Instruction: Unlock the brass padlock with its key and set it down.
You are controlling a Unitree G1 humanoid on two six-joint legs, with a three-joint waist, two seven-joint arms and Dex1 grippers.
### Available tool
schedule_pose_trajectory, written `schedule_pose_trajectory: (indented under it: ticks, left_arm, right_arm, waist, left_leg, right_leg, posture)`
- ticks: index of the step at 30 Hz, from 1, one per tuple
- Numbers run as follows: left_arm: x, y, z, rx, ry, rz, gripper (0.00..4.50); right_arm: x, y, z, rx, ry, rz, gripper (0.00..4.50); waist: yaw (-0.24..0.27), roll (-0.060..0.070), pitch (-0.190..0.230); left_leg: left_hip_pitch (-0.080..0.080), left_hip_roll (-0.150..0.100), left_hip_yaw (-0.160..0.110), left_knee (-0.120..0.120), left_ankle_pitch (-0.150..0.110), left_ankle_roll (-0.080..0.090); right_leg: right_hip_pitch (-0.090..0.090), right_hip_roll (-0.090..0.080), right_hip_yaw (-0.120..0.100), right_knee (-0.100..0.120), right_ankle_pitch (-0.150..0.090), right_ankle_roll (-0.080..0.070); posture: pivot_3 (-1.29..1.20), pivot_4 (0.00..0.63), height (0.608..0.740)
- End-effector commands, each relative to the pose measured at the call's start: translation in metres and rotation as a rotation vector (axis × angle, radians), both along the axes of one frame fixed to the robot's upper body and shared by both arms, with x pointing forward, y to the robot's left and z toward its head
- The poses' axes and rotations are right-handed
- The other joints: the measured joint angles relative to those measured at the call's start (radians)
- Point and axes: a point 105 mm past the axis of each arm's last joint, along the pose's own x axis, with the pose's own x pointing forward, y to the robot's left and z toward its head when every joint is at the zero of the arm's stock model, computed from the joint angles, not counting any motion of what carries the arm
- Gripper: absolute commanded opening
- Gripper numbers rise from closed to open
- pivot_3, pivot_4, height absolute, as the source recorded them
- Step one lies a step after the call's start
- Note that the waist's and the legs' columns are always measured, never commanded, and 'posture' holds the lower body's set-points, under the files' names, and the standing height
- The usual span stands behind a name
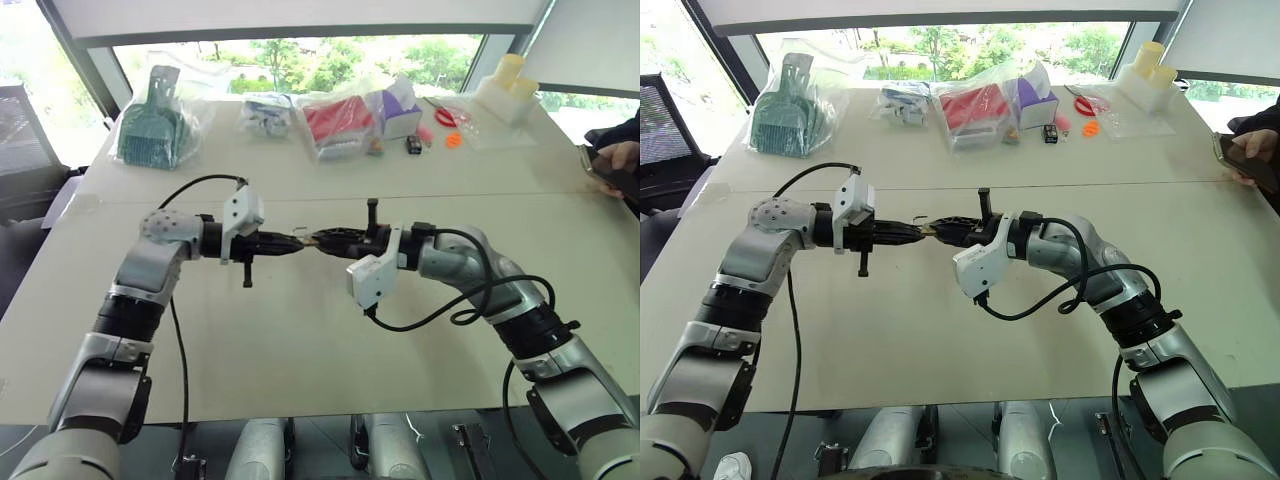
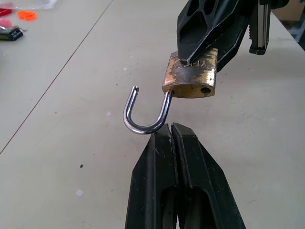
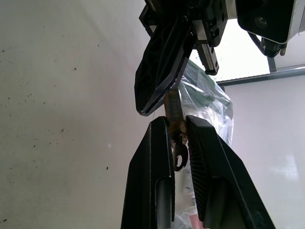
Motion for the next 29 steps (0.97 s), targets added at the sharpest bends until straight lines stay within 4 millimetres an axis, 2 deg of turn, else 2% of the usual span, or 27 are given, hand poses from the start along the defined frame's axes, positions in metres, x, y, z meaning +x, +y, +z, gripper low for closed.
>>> schedule_pose_trajectory:
  ticks: [1,6,11,13,14,16,17,20,23,26,29]
  left_arm:
    - [-0.005,0.008,0.009,0.016,-0.037,-0.001,0.03]
    - [-0.014,0.022,-0.01,0.065,0.006,0.042,0.03]
    - [-0.026,0.021,-0.02,0.069,0.024,0.047,0.03]
    - [-0.029,0.019,-0.022,0.067,0.025,0.051,0.0]
    - [-0.03,0.019,-0.023,0.077,0.02,0.054,0.0]
    - [-0.033,0.018,-0.025,0.085,0.015,0.059,0.0]
    - [-0.034,0.018,-0.024,0.084,0.012,0.061,0.0]
    - [-0.037,0.018,-0.021,0.079,0.007,0.068,0.0]
    - [-0.038,0.019,-0.017,0.066,0.005,0.081,0.0]
    - [-0.038,0.023,-0.014,0.052,0.006,0.11,0.0]
    - [-0.039,0.026,-0.011,0.034,0.003,0.133,0.0]
  right_arm:
    - [-0.002,-0.004,0.005,0.026,-0.008,-0.009,0.0]
    - [0.018,-0.024,-0.023,-0.028,0.021,-0.117,0.0]
    - [0.027,-0.033,-0.042,-0.056,0.028,-0.153,0.0]
    - [0.03,-0.038,-0.051,-0.088,0.032,-0.169,1.01]
    - [0.031,-0.039,-0.053,-0.096,0.034,-0.172,1.36]
    - [0.03,-0.042,-0.057,-0.109,0.042,-0.168,2.45]
    - [0.027,-0.043,-0.058,-0.114,0.05,-0.16,3.04]
    - [0.02,-0.048,-0.053,-0.117,0.069,-0.152,4.43]
    - [0.012,-0.057,-0.039,-0.077,0.14,-0.177,4.43]
    - [0.005,-0.069,-0.018,0.069,0.333,-0.254,4.43]
    - [-0.003,-0.083,-0.01,0.174,0.553,-0.319,4.43]
  waist:
    - [0.0,0.0,0.0]
    - [-0.002,0.0,0.0]
    - [0.0,0.0,0.0]
    - [0.0,0.0,0.0]
    - [0.0,0.0,0.0]
    - [-0.002,0.0,0.0]
    - [-0.003,0.0,0.0]
    - [-0.001,0.0,0.0]
    - [0.004,0.0,0.0]
    - [0.002,0.0,0.0]
    - [0.002,0.0,0.0]
  left_leg:
    - [0.0,0.0,0.0,0.0,0.0,0.0]
    - [0.001,0.0,0.0,0.0,0.0,0.0]
    - [0.0,0.0,0.0,0.0,0.0,0.0]
    - [0.0,0.0,0.0,0.0,0.0,0.0]
    - [0.0,0.0,0.0,0.0,0.0,0.0]
    - [0.001,0.0,0.0,0.0,0.0,0.0]
    - [0.001,0.0,0.0,0.0,0.0,0.0]
    - [0.001,0.0,0.0,0.0,0.0,0.0]
    - [0.001,0.0,0.0,0.0,0.0,0.0]
    - [0.001,0.002,0.0,0.0,0.0,0.0]
    - [0.001,0.003,0.0,0.0,0.0,0.0]
  right_leg:
    - [0.0,0.0,0.0,0.0,0.0,0.0]
    - [0.0,0.0,0.0,0.0,0.0,0.0]
    - [0.0,0.0,0.001,0.0,0.0,-0.001]
    - [0.0,0.0,0.001,0.0,0.0,-0.001]
    - [0.0,0.0,0.001,0.0,0.0,-0.001]
    - [0.0,0.0,0.001,0.0,0.0,-0.001]
    - [0.0,0.0,0.001,0.0,0.0,-0.001]
    - [0.0,0.0,0.001,0.0,0.0,0.0]
    - [0.0,0.0,0.001,0.0,0.0,0.0]
    - [0.001,-0.001,0.001,0.0,0.0,0.0]
    - [0.001,-0.001,0.001,0.0,0.0,0.0]
  posture:
    - [0.0,0.15,0.74]
    - [0.0,0.15,0.74]
    - [0.0,0.15,0.74]
    - [0.0,0.15,0.74]
    - [0.0,0.15,0.74]
    - [0.0,0.15,0.74]
    - [0.0,0.15,0.74]
    - [0.0,0.15,0.74]
    - [0.0,0.15,0.74]
    - [0.0,0.15,0.74]
    - [0.0,0.15,0.74]
